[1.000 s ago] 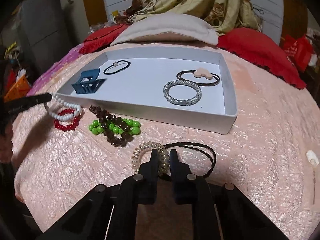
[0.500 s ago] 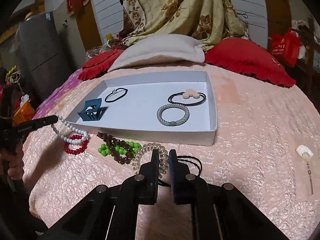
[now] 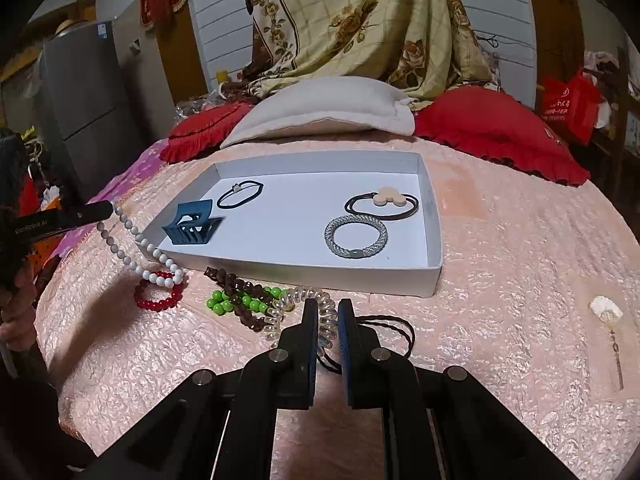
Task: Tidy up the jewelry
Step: 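Carry the bead bracelet and coiled hair tie into the tray with both tools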
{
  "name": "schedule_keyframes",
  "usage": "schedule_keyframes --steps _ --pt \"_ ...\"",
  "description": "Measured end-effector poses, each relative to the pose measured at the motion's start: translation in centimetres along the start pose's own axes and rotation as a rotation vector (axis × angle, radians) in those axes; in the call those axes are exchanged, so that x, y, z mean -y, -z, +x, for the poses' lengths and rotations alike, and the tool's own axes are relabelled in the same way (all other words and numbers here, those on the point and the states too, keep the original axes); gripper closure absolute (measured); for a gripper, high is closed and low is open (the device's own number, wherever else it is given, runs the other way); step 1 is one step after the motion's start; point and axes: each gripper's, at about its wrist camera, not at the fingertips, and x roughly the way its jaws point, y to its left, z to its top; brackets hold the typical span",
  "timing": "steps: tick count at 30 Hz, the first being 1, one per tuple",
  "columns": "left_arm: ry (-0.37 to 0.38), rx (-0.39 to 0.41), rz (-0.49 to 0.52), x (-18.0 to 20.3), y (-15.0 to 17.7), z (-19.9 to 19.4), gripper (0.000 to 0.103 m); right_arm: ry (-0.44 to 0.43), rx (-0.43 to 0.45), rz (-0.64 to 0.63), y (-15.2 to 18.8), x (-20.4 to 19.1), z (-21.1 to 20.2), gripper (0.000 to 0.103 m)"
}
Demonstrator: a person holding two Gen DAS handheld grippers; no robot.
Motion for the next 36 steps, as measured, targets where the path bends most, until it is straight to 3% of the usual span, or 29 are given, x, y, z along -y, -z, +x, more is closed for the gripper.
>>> schedule_keyframes --steps 12,18,23,29,32,36 --pt "0.015 0.047 -0.035 2.5 -3.8 -0.7 0.095 0.007 -0.011 0.031 -0.6 0.2 0.1 0.094" --pt "0.036 0.045 -0.055 3.4 -5.5 0.7 0.095 -0.009 0.018 0.037 -3.3 -0.2 0.1 0.094" --pt "0.085 0.062 -0.058 5.6 -7.7 2.6 0.095 0.0 0.004 0.049 -6.1 -0.6 2.6 0.094" --pt "0.107 0.01 -0.068 6.8 -7.9 7.3 0.095 0.006 -0.045 0.099 -6.5 -0.3 6.6 0.094" --pt "0.064 -0.025 -0.085 5.8 -7.6 10.1 0.095 -0.002 -0.058 0.097 -6.7 -0.6 7.8 0.094" --pt "-0.047 -0.107 -0.119 3.0 -6.6 13.7 0.096 -0.007 -0.098 0.085 -6.5 -1.2 9.3 0.094"
